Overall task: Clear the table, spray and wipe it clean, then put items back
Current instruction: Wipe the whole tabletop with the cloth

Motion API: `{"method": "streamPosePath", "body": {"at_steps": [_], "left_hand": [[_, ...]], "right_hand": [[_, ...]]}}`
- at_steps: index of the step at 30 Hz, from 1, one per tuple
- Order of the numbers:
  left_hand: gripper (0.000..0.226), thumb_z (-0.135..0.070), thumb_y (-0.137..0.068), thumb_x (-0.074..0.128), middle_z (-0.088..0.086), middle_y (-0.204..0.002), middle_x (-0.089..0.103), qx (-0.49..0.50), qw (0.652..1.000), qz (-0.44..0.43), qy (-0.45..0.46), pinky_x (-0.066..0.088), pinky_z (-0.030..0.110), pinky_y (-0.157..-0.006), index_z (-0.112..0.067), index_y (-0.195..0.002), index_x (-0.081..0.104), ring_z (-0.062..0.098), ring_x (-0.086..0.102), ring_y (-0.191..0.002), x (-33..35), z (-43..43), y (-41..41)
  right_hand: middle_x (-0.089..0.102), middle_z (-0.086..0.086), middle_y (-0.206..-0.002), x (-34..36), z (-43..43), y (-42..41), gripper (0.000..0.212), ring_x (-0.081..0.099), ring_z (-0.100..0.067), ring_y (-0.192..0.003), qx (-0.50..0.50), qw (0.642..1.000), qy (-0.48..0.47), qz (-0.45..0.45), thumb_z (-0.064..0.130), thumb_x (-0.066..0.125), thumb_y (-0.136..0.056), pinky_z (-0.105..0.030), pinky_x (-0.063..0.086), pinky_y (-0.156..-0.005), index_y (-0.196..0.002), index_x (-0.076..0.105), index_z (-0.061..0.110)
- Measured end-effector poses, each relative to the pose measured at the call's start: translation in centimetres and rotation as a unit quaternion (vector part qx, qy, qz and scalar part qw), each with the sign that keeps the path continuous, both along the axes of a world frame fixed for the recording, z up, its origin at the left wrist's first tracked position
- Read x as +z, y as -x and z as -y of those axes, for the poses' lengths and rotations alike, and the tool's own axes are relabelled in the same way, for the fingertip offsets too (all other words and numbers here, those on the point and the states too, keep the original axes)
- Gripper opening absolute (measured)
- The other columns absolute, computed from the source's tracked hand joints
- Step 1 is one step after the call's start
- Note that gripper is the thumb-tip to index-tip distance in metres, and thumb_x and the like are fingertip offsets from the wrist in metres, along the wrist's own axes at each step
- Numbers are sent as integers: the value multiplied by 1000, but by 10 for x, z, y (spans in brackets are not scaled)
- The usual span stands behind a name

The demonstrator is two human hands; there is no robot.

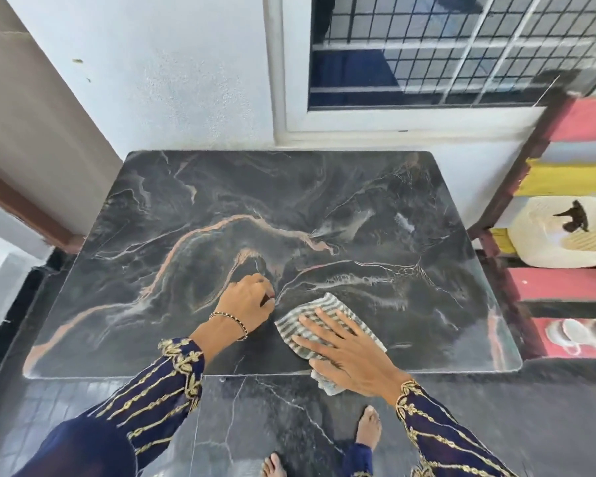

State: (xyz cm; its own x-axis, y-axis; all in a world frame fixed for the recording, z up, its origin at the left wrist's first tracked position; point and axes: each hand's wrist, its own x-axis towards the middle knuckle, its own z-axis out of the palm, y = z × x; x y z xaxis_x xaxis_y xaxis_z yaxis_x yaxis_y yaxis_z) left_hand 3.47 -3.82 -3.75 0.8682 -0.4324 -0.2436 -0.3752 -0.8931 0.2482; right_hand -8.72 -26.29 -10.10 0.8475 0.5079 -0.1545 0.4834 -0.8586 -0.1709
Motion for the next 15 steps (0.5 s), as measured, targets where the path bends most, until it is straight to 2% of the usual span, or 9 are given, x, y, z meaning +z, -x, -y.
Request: {"method": "streamPosePath", "body": {"at_steps": [8, 12, 15], "left_hand": [[24, -26, -91, 50, 0, -110, 65, 24, 997, -67, 33, 49, 35, -91, -19, -105, 67, 23, 61, -107, -6, 62, -21], [27, -33, -92, 53, -5, -118, 61, 67, 993, -70, 67, 48, 31, -88, -21, -115, 63, 19, 60, -110, -14, 93, -35], [44, -44, -90, 55, -8, -131, 51, 70, 994, -47, 70, 43, 28, -99, -23, -128, 52, 15, 50, -122, -24, 111, -55]], "right_hand": [[-11, 19, -165, -12, 51, -95, 51, -21, -11, -152, -37, 999, 5, -30, 56, 17, -105, -43, -9, -123, -154, 5, 52], [-21, 24, -162, -17, 71, -148, 52, -26, -8, -150, -41, 999, -6, -32, 61, 11, -103, -38, -19, -120, -154, 1, 54], [-24, 24, -161, -21, 85, -193, 51, -30, -8, -149, -46, 998, -18, -37, 62, 10, -102, -40, -19, -120, -150, -5, 57]]}}
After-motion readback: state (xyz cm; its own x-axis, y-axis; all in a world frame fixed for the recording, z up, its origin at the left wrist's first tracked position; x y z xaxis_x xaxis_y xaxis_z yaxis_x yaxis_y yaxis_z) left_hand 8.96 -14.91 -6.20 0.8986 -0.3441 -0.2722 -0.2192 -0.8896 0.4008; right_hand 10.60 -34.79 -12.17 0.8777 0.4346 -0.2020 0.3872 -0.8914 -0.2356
